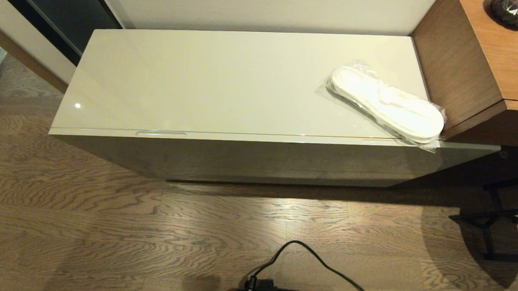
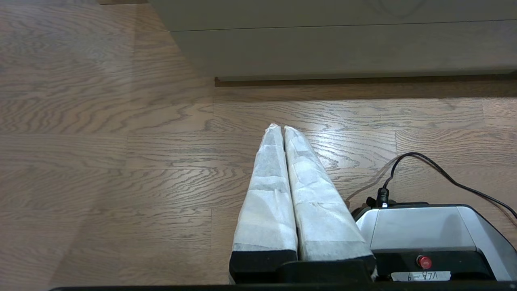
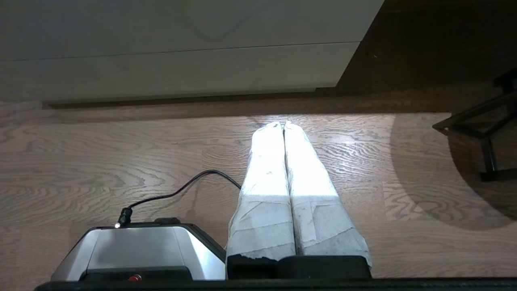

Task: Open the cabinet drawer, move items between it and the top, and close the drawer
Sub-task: Open the drawer

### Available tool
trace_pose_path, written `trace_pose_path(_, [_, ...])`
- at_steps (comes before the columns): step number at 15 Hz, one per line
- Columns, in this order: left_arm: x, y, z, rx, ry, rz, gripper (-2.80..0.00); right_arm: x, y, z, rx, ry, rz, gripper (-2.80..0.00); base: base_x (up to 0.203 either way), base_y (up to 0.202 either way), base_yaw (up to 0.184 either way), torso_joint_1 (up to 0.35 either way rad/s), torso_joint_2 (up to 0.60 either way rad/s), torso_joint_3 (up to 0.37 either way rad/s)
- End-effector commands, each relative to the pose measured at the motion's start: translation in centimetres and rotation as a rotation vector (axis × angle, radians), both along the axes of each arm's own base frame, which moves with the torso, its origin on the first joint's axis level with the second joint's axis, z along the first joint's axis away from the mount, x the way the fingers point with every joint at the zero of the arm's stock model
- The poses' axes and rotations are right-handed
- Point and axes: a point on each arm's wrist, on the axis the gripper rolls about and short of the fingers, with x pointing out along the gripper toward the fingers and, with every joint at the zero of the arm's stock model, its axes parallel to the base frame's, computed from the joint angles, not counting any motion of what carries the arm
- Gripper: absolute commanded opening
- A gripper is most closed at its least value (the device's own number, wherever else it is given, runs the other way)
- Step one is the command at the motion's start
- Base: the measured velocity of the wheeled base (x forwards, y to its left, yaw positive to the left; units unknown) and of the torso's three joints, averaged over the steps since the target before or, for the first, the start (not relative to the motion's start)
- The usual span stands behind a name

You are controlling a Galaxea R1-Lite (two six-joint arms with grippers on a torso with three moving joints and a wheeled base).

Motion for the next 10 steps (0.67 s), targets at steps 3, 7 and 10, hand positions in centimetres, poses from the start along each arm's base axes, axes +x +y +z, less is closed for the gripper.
trace_pose_path(3, [-0.01,0.00,0.01,0.008,0.002,-0.001,-2.80,0.01,0.00,-0.04,-0.003,0.001,0.000,-2.80,0.000,0.000,0.000,0.000,0.00,0.000])
trace_pose_path(7, [-0.01,-0.01,0.01,0.017,0.002,-0.003,-2.80,0.01,0.01,-0.04,-0.015,0.001,0.003,-2.80,0.000,0.000,0.000,0.000,0.00,0.000])
trace_pose_path(10, [-0.01,-0.01,0.01,0.014,0.002,-0.003,-2.80,0.01,0.00,-0.03,-0.012,0.000,-0.001,-2.80,0.000,0.000,0.000,0.000,0.00,0.000])
